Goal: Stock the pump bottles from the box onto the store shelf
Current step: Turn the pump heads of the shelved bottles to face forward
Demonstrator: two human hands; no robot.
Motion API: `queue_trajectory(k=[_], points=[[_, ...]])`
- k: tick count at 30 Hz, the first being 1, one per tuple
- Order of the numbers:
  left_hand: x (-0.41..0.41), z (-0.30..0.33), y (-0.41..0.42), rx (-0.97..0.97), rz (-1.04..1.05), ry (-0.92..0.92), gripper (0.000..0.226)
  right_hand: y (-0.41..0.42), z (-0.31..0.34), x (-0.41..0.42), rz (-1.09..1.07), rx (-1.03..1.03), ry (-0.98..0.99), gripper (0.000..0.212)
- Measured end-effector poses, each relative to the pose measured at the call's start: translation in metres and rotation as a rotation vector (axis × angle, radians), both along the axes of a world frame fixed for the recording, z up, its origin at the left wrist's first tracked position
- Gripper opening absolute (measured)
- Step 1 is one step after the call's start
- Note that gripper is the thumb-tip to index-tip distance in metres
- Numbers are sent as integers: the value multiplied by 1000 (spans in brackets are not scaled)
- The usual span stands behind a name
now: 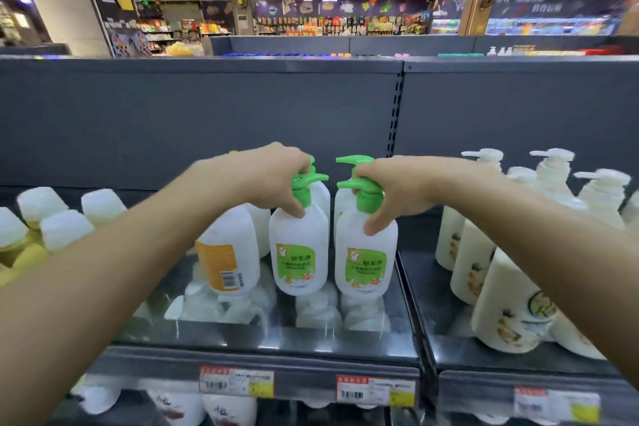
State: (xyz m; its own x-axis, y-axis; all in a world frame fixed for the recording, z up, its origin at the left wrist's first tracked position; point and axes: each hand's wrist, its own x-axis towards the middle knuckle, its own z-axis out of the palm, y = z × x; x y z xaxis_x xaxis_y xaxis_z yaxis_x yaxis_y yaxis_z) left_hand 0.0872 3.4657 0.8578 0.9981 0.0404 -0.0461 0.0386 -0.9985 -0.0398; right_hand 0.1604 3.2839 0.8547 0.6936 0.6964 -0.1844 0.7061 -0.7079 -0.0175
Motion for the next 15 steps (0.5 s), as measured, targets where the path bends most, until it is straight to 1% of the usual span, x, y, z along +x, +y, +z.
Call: queue_trajectory(k=[2,5,11,15], points=[[0,-4,4,-64,-5,-46,53,-4,-3,1,-12,56,14,48],[0,-5,11,-130,-6,-69,55,-7,0,-2,-20,55,-9,47],[3,-9,14,-174,-18,-94,51,-2,0,0,-41,39,36,47],[1,-12,15,-193,-13,-102,54,1,-1,-3,-64,26,39,48]])
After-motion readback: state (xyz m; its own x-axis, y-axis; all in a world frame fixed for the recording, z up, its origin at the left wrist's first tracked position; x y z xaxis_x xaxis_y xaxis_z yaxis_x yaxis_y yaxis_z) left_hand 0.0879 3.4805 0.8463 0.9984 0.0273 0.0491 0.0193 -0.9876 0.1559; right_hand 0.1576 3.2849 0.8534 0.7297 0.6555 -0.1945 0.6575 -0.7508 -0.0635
